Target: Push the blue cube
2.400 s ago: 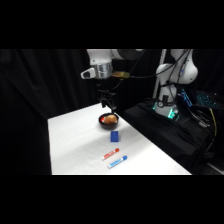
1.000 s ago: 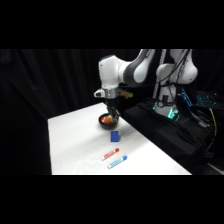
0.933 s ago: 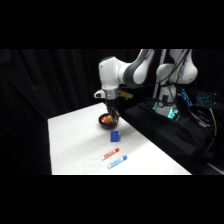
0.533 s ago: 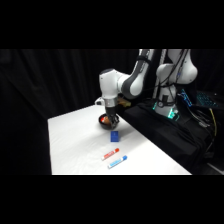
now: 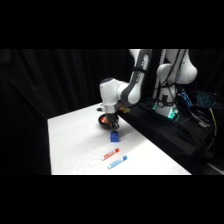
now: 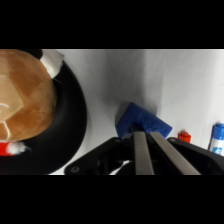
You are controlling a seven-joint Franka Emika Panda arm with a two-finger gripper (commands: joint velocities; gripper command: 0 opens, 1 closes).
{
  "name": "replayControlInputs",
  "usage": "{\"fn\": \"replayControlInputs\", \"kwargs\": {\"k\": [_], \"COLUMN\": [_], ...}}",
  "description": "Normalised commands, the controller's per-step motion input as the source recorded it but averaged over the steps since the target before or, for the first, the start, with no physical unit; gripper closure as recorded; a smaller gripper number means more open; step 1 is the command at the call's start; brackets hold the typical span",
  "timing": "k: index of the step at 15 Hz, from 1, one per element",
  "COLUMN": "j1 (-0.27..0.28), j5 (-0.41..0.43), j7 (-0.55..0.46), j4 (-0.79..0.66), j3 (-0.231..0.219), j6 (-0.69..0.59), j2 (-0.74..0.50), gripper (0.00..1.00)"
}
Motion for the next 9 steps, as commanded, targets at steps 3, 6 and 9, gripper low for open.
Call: {"fn": "replayControlInputs", "kwargs": {"k": [3, 6, 9], "j1": [-0.058, 0.0, 0.033], "j5": [0.005, -0.095, -0.121], "j7": [-0.05, 0.05, 0.08], "j4": [0.03, 0.02, 0.15], "j3": [0.04, -0.025, -0.06], "j6": [-0.08, -0.39, -0.71], "j2": [-0.13, -0.39, -0.38], "gripper": [0.95, 0.96, 0.7]}}
